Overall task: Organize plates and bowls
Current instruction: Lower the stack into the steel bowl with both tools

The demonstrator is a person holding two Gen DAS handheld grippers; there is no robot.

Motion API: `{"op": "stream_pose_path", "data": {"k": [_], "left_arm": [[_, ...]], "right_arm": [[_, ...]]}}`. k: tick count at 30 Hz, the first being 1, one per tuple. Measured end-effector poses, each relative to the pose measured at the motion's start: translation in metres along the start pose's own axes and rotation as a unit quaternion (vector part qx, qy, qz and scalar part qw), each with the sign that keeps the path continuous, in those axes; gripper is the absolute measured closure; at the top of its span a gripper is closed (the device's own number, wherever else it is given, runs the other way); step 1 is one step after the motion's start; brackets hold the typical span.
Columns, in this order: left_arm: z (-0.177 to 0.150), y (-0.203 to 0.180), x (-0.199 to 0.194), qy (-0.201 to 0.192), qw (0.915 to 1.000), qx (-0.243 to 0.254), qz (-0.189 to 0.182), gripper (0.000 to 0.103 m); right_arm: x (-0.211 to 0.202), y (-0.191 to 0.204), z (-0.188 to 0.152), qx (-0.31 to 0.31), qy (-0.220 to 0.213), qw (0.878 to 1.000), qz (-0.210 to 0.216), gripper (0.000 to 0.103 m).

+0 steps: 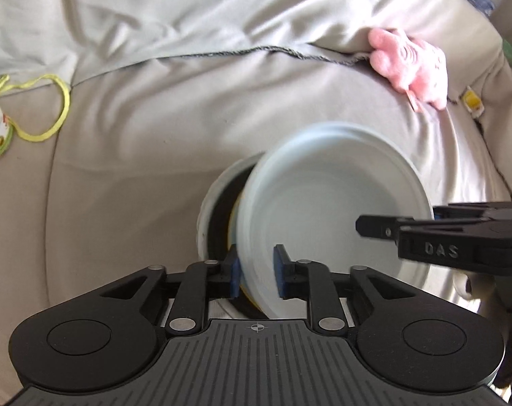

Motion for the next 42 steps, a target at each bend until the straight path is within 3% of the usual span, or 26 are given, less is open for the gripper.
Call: {"op": "stream_pose_path", "data": {"k": [2,6,14,18,26,30,33,40,42], "left_arm": [[0.001,-0.004,-0.001,-0.001,0.9997,0.016,0.019,0.080],[0.003,-0.014,0.004,0.001,0.9975,0.040,0.058,0.080],[0.005,-0.009,0.004,-0.002,0.9961,0.039,0.080,0.072],[0.005,0.002,-0.003,-0.009,0.9971,0.021,0.072,0.072],[-0.008,0.000,-0.008,-0.007,0.9985,0.017,0.051,0.072],[-0.014,0.003,0.007,0.013,0.9991,-0.019,0.036,0.074],[-0.013,-0.001,0.008,0.011,0.9986,-0.022,0.047,0.073],[-0.010,-0.013,0.011,0.016,0.9979,-0.014,0.060,0.057],[-0.009,-0.011,0.010,0.014,0.9979,-0.030,0.057,0.057]], "right_arm": [[0.007,-0.006,-0.003,0.008,0.004,1.000,0.000,0.079],[0.014,-0.009,-0.003,0.023,-0.009,1.000,0.004,0.079],[0.017,-0.007,0.003,0.065,0.004,0.997,0.041,0.076],[0.029,0.003,-0.008,0.044,0.023,0.998,0.034,0.075],[0.006,0.009,-0.012,-0.002,-0.062,0.997,0.039,0.074],[-0.001,0.004,-0.013,0.003,-0.068,0.997,0.045,0.075],[0.004,-0.003,-0.018,0.010,-0.065,0.997,0.043,0.075],[0.002,-0.012,-0.027,0.017,-0.072,0.996,0.052,0.073],[0.002,-0.015,-0.027,0.023,-0.073,0.996,0.053,0.070]]}}
Point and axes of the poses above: each gripper's, at about its wrist camera, not at the fingertips, and x roughly the way its jaws point, y to its left, z to its top, the point moved 5 cm from there along x, roughly the way its jaws point, and after that the axes turned 15 degrees about x, right-handed, at the moved point
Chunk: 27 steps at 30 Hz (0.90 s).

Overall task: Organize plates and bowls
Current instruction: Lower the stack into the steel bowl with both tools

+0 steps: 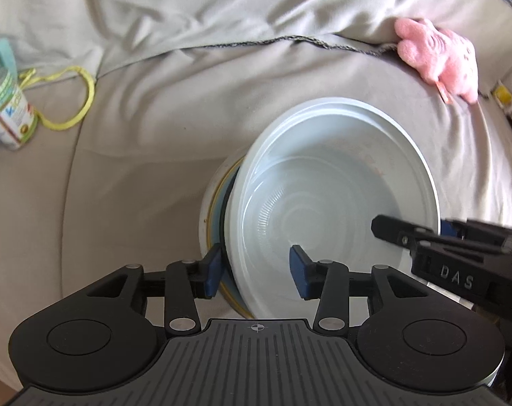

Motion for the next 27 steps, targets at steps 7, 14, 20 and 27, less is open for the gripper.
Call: {"op": "stream_pose_path", "data": {"k": [7,14,20,27], "left_arm": [[-0.003,0.007,-0.012,-0.036,0.9990,-0.001,0.027,0.059],[-0.008,0.012,-0.005,-0.038,0.9991,-0.015,-0.013,0.057],[-0.005,0.012,-0.012,-0.068,0.9969,-0.019,-0.034,0.060],[-0.001,0.016,-0.027,-0.135,0.9901,-0.031,-0.022,0.061]], "right_arm": [[0.002,-0.004,-0.010,0.002,0.010,1.000,0.005,0.063],[0.005,0.003,-0.011,-0.004,0.008,1.000,-0.006,0.069],[0.010,0.005,0.002,-0.015,-0.008,1.000,-0.016,0.075],[-0.001,-0.002,0.019,0.000,-0.017,1.000,0.011,0.070]]}}
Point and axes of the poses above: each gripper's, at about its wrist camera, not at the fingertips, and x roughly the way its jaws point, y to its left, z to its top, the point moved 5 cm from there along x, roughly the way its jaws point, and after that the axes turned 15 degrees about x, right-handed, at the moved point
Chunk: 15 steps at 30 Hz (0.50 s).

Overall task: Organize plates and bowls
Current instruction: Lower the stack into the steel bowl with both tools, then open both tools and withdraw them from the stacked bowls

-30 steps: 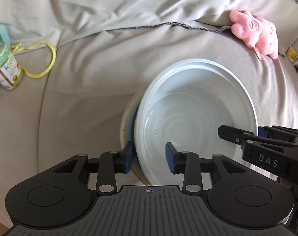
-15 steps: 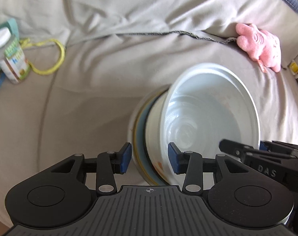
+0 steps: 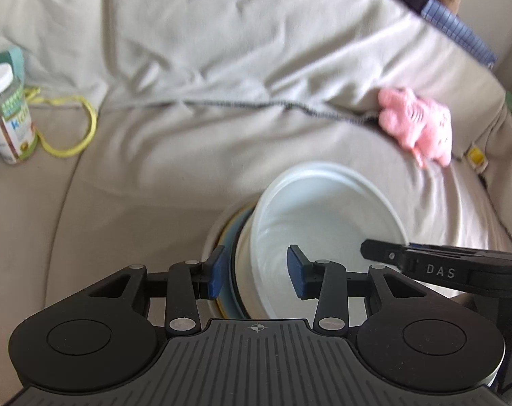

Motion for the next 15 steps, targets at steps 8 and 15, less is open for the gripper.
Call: {"op": "stream_pose_path", "data": {"k": [8,15], "left_arm": [[0.009,0.010,0.014,-0.024,0.9993,0.009,0.028,0.061],[-0.018,0.020,0.012,-0.061,0.9980,-0.013,0.007,0.061]], "right_arm": [[0.013,0.000,0.009,0.020,0.006,1.000,0.010,0.066],[-0.002,-0.005,-0.009,0.001,-0.012,1.000,-0.021,0.059]]}}
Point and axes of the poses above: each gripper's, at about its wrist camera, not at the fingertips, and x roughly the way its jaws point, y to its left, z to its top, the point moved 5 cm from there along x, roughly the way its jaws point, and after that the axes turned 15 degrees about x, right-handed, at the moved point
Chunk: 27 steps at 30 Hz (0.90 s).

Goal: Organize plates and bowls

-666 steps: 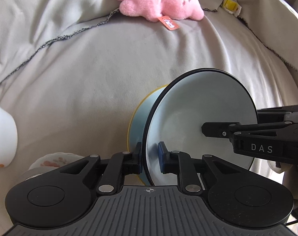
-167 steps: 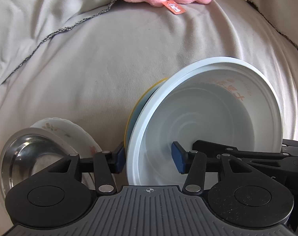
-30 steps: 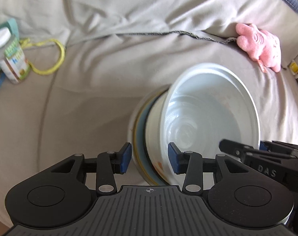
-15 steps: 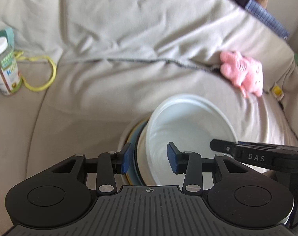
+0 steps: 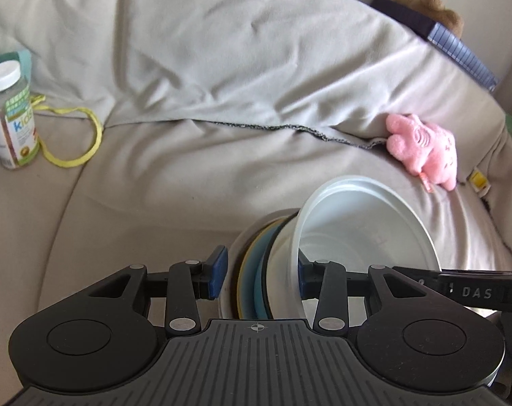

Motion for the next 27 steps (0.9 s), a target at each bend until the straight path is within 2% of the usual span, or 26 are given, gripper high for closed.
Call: {"op": "stream_pose_path", "data": {"k": [5,7,9,10,14,17,19,21,24,27], "left_arm": [[-0.028,-0.012,-0.043,-0.053,0.9985,0.001,0.009,0.061],[-0.040,-0.021,-0.065,-0.084,0.9963,0.001,0.020,0.061],[-0.055,-0.033,-0.082,-0.103,0.9944,-0.002,0.026,0.061],[-0.065,-0.040,-0.087,-0.107,0.9939,-0.005,0.023,0.061],[-0.111,-0.070,-0.100,-0.115,0.9933,-0.005,0.007,0.062],[-0.144,-0.092,-0.106,-0.132,0.9903,0.040,0.015,0.081],[-0.161,-0.107,-0.112,-0.151,0.9837,0.087,0.046,0.085],[-0.178,-0.118,-0.119,-0.168,0.9784,0.096,0.071,0.085],[-0.196,-0.132,-0.122,-0.178,0.9766,0.097,0.071,0.085],[-0.199,-0.140,-0.124,-0.172,0.9758,0.112,0.075,0.086]], "right_arm": [[-0.038,0.001,-0.021,-0.012,-0.074,0.997,0.004,0.055],[-0.052,0.005,-0.036,-0.032,-0.101,0.994,0.000,0.055],[-0.067,0.007,-0.053,-0.044,-0.130,0.991,-0.002,0.050],[-0.072,0.007,-0.063,-0.043,-0.138,0.990,0.002,0.047],[-0.088,-0.002,-0.109,-0.031,-0.150,0.988,0.020,0.046],[-0.098,-0.013,-0.154,-0.055,-0.187,0.981,0.009,0.044],[-0.101,-0.021,-0.180,-0.067,-0.209,0.976,-0.005,0.042],[-0.099,-0.029,-0.195,-0.071,-0.214,0.974,-0.004,0.042],[-0.094,-0.035,-0.208,-0.078,-0.206,0.975,-0.004,0.042],[-0.092,-0.036,-0.218,-0.077,-0.196,0.978,0.009,0.041]]}}
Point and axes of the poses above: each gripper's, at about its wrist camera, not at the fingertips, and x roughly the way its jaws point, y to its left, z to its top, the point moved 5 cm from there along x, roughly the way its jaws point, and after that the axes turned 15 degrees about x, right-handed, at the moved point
